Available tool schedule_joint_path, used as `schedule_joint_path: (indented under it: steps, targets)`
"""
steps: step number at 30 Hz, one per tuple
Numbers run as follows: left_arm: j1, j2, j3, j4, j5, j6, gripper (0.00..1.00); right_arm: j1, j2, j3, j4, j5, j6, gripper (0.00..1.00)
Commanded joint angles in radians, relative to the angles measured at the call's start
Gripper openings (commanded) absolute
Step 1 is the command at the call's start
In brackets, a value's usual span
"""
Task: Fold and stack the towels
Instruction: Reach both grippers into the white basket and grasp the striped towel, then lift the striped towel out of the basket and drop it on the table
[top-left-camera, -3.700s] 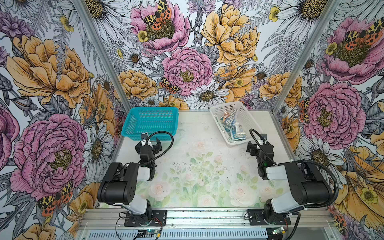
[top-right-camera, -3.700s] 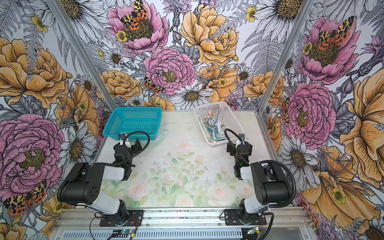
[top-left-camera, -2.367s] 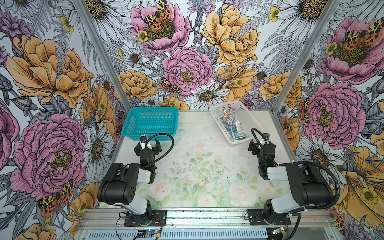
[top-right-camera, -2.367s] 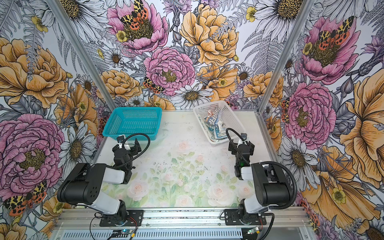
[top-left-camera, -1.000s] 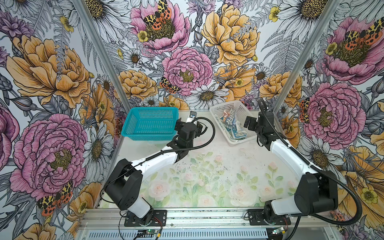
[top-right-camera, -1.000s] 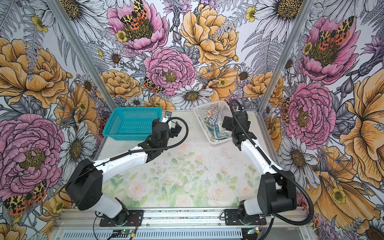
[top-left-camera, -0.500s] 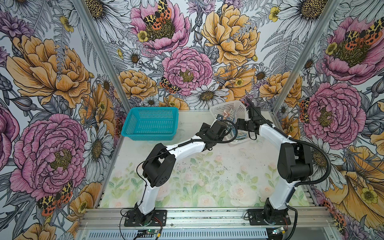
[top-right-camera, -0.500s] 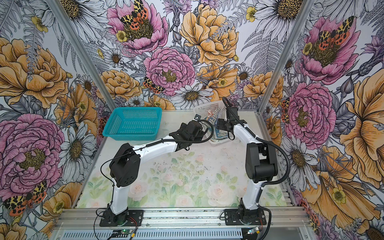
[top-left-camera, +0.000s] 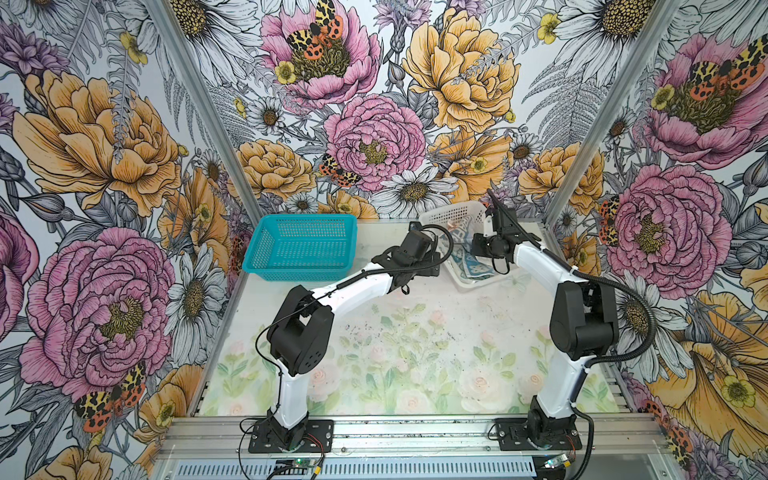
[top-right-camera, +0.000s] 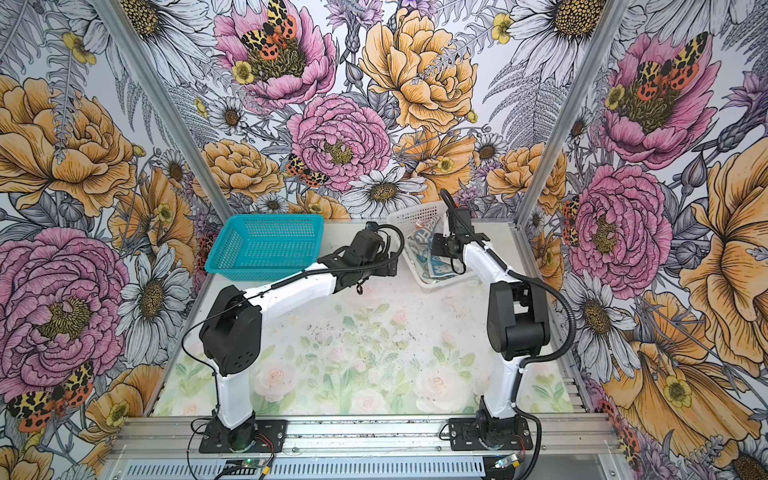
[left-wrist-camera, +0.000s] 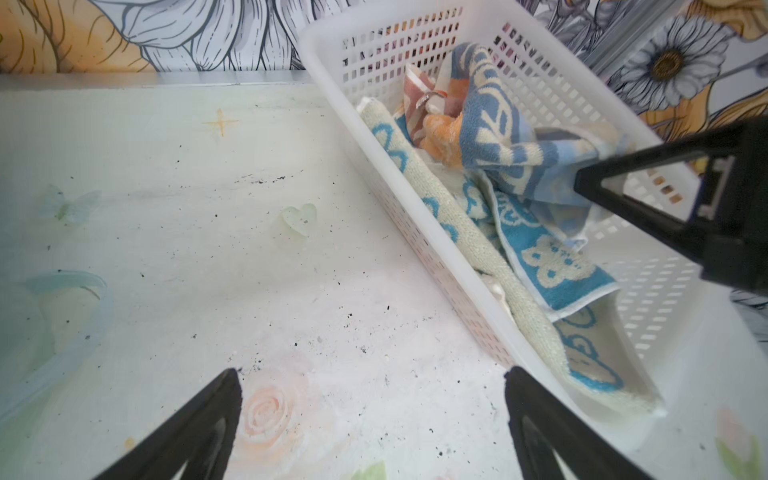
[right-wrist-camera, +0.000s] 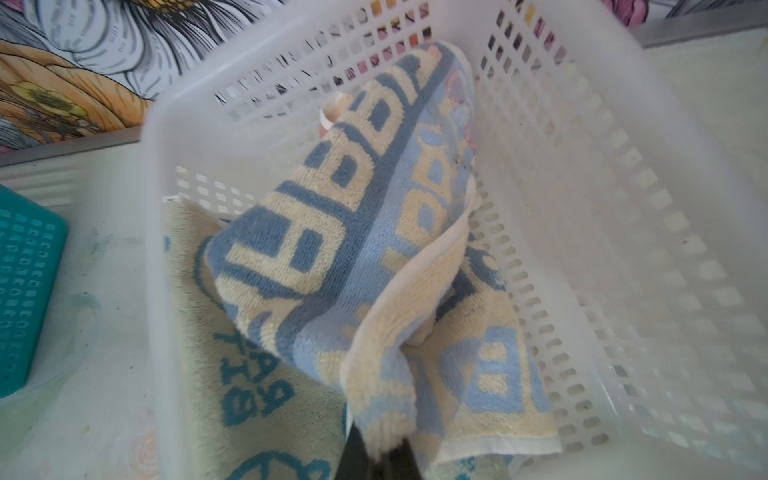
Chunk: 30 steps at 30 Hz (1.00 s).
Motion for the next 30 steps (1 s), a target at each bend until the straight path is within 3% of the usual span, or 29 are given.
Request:
schedule_joint_path:
  steps: [1, 7, 14, 17, 20, 26, 30]
  targets:
    - [0.071, -0.119, -0.076, 0.079, 0.147, -0.164, 0.99, 0.051, -0.133, 0.054, -0.022, -0.038, 0.01, 0.0]
    - [0.103, -0.29, -0.203, 0.115, 0.132, -0.201, 0.99, 0.191, -0.211, 0.154, -0.069, -0.082, 0.02, 0.0]
    - [0.148, -0.548, -0.358, 0.115, 0.042, -0.231, 0.99, 0.397, -0.219, 0.416, -0.091, -0.21, 0.046, 0.0]
    - [0.179, -0.666, -0.437, 0.115, 0.005, -0.253, 0.99, 0.42, -0.2, 0.468, -0.091, -0.23, 0.068, 0.0]
    - [0.198, -0.749, -0.504, 0.117, -0.022, -0.277, 0.99, 0.392, -0.164, 0.408, -0.089, -0.204, 0.094, 0.0]
    - [0.205, -0.761, -0.565, 0.111, 0.002, -0.284, 0.99, 0.35, -0.05, 0.186, -0.074, -0.173, 0.09, 0.19]
    - [0.192, -0.73, -0.586, 0.112, 0.026, -0.292, 0.99, 0.301, 0.006, 0.076, -0.032, -0.187, 0.098, 0.56]
